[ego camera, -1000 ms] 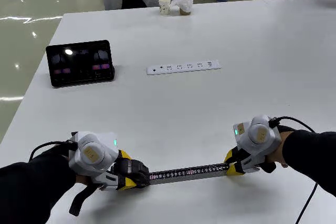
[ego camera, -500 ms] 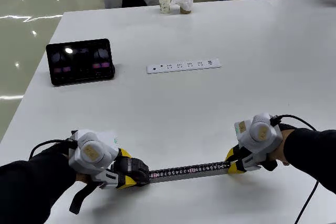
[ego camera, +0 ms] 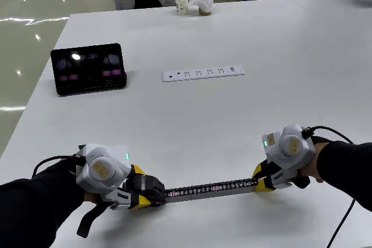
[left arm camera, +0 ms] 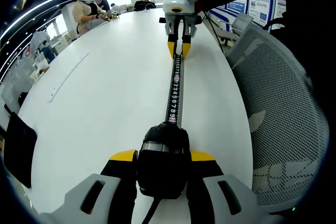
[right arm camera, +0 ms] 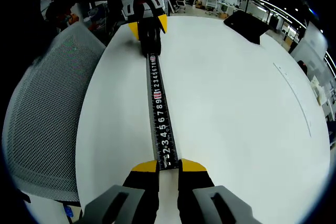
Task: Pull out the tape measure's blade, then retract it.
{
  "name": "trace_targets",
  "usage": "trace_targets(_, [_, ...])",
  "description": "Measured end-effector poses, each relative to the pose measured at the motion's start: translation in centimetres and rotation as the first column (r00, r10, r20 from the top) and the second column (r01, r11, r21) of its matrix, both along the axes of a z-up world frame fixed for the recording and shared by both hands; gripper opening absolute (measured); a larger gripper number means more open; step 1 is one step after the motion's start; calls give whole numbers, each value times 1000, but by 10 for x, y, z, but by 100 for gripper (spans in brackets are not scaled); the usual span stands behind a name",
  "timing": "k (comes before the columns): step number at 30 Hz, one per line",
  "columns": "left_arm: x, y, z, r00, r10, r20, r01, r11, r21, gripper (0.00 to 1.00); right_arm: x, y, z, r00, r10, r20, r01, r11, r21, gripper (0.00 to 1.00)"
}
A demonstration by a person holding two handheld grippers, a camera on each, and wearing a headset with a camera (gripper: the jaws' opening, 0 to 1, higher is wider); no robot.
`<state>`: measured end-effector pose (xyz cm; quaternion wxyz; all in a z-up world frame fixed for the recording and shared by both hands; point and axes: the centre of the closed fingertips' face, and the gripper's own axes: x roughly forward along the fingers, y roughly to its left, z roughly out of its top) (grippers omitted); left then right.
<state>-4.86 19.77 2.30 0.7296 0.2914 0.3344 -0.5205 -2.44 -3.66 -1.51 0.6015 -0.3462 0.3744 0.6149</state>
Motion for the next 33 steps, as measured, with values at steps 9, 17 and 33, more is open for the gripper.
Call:
trace_targets(9, [0, 0, 0, 1000, -1, -1, 1, 1000, 1, 30, 1, -4, 0, 1000, 1, 3, -1, 1000, -6, 9])
trace_targets(17, [0, 0, 0, 1000, -1, -1, 1, 1000, 2, 30, 1, -8, 1, 1000, 4, 5, -4, 1000, -15, 9])
trace_targets(33, [0, 0, -1, 1000, 0, -2, 0, 1000, 3, 30, 1, -13, 1, 1000, -8, 3, 8, 1000, -13, 9])
